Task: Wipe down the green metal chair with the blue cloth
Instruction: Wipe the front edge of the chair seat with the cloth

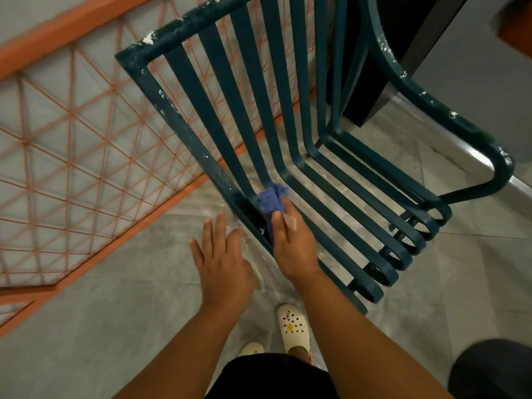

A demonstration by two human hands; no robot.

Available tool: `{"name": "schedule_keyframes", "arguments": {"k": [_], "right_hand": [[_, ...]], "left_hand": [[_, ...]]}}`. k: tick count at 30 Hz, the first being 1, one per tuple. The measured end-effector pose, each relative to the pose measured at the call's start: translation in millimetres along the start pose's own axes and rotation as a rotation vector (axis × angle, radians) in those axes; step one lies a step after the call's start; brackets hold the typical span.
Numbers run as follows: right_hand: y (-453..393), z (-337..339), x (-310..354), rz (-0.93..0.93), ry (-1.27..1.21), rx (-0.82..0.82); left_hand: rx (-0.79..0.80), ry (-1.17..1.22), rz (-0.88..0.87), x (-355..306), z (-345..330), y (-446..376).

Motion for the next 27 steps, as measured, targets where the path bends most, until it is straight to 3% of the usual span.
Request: {"name": "schedule_keyframes", "arguments": {"k": [2, 5, 10, 13, 27], "right_hand": [[-3, -23, -2, 0.201, 0.39, 0.149], [-4, -43, -17, 0.231, 0.855, 0.287], [5, -42, -26, 0.205, 0.986, 0.326], [21, -33, -36, 0.214, 1.059, 0.258], [6, -41, -21, 0.324, 1.075, 0.334]], "left_hand": [[-0.054, 0.042, 0.064, 9, 3, -5], [-0.041, 0.041, 0.129, 22, 2, -11], [-0.044, 0.055, 0.134, 28, 5, -10], [-0.027, 0.056, 0.128, 30, 5, -8], [-0.037, 0.087, 0.073, 27, 8, -7]]}}
Point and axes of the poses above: each hand's wrist, its own y-axis away from the middle knuckle, its own z-axis out of the back of the hand, x = y × z, the point moved 4 cm from there along -y, towards the middle knuckle, and after that the axes turned 6 degrees about -y, right-handed, at the moved point
